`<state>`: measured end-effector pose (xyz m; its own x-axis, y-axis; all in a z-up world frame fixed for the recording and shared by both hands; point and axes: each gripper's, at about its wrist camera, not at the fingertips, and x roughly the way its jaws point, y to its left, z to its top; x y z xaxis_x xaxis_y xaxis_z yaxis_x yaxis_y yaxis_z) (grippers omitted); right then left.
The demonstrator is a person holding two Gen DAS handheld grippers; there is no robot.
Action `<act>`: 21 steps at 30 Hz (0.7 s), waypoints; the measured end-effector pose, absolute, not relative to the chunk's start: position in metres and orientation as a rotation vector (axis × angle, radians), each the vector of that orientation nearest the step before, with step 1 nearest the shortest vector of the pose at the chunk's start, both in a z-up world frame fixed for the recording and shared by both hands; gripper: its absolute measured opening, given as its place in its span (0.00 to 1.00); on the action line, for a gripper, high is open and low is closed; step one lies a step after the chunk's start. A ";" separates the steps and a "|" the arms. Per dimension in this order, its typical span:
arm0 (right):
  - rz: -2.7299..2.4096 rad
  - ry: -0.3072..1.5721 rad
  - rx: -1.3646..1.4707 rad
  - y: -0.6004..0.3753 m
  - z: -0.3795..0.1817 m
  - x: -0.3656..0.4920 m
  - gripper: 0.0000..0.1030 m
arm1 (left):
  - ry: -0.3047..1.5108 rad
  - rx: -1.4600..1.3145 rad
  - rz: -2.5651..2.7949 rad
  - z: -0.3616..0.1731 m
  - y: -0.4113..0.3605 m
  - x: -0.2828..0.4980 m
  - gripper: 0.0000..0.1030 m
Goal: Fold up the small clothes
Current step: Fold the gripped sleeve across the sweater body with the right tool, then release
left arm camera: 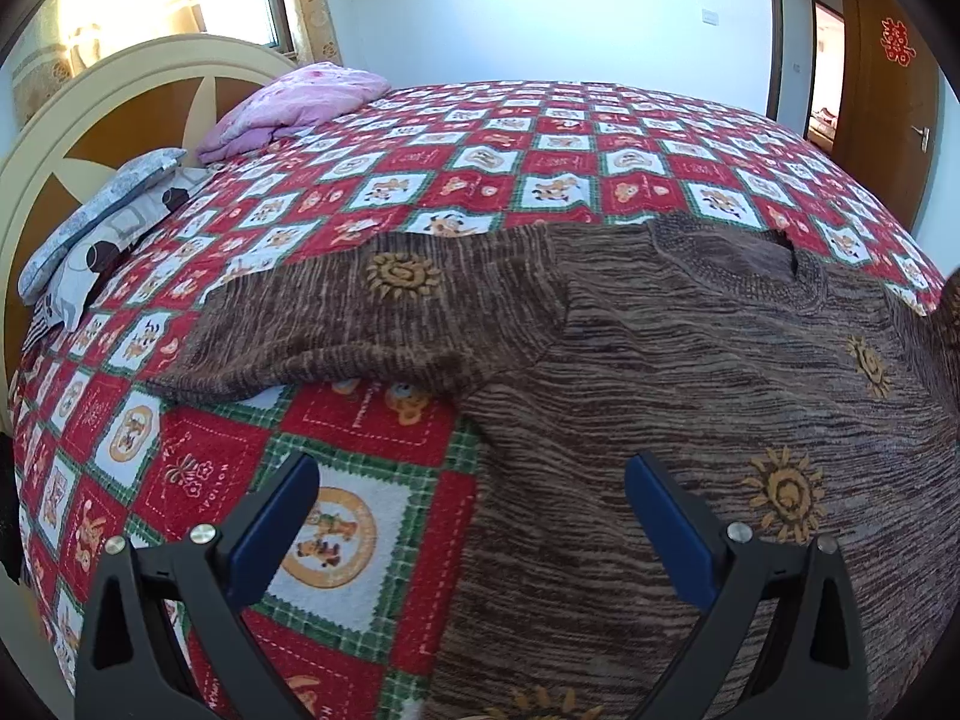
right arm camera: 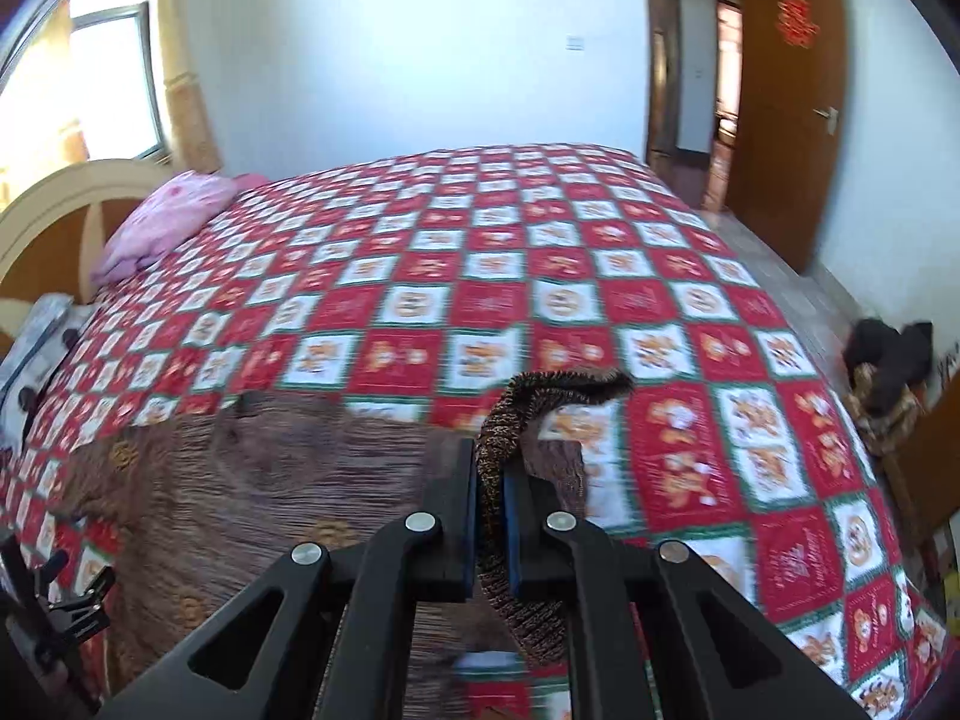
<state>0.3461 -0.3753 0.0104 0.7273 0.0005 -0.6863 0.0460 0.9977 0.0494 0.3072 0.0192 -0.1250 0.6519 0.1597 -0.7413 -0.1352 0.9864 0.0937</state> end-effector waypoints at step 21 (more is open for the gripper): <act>0.226 0.897 0.044 -0.168 -0.099 0.396 0.06 | 0.873 -0.020 0.217 -0.143 0.064 0.301 1.00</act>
<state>0.3956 -0.1676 -0.0988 0.6017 0.2140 -0.7695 -0.1769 0.9752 0.1329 0.3011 0.0641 -0.1427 0.6217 0.1803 -0.7623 -0.1970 0.9778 0.0707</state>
